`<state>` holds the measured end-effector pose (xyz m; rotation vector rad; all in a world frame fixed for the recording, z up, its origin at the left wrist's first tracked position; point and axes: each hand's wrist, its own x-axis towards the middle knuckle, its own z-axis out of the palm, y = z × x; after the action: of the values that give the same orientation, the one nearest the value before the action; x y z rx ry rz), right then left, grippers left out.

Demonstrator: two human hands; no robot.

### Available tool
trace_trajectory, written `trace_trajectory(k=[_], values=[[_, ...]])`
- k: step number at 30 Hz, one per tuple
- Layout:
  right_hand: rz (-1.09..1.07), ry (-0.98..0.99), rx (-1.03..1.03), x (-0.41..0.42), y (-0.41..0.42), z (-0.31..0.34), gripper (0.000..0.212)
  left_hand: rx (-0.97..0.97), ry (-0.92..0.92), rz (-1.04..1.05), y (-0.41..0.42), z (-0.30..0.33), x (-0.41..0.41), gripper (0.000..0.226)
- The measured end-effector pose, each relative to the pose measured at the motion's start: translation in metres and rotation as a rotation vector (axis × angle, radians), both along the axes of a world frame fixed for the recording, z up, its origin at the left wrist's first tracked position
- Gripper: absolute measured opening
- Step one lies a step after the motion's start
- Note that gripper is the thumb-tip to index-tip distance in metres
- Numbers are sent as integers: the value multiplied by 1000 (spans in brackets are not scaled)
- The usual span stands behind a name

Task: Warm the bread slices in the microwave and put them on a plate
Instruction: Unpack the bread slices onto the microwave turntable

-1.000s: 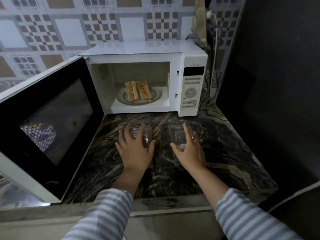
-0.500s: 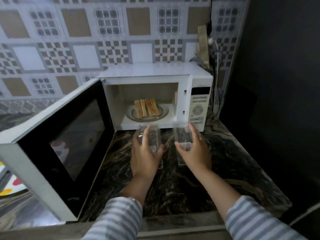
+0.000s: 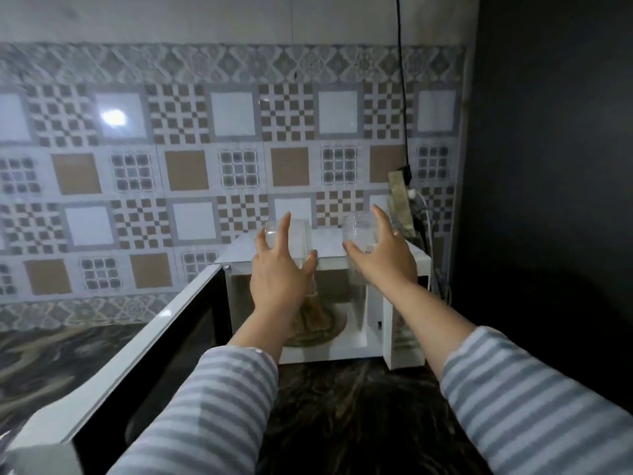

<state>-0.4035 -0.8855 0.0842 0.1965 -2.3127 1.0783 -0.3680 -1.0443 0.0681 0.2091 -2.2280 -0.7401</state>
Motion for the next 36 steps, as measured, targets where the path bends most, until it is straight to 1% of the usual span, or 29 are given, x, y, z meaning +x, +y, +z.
trace_trajectory(k=[6,9,12,15,18,23,26,30,33,36], values=[[35,-101,56,-93,-25,38,81,-22,-132,39,-25,35,-89,74],[56,-160,80,-137,-36,37,82,-26,-202,58,-34,33,-131,74],[72,-207,129,-180,-48,27,80,-38,-268,106,-42,29,-172,75],[93,-227,144,-188,-50,21,80,-86,-292,125,-46,30,-179,76],[102,-247,187,-199,-53,15,81,-103,-356,130,-48,28,-190,76],[67,-286,263,-199,-55,19,89,-127,-420,141,-49,33,-191,85],[50,-301,297,-187,-52,27,91,-136,-369,151,-47,40,-178,83],[20,-290,301,-148,-48,23,84,-205,-238,170,-33,32,-133,75],[-12,-272,320,-99,-42,7,74,-248,-219,167,-21,9,-84,74],[-12,-287,336,-42,-31,-22,65,-275,-218,121,-11,-25,-30,72]])
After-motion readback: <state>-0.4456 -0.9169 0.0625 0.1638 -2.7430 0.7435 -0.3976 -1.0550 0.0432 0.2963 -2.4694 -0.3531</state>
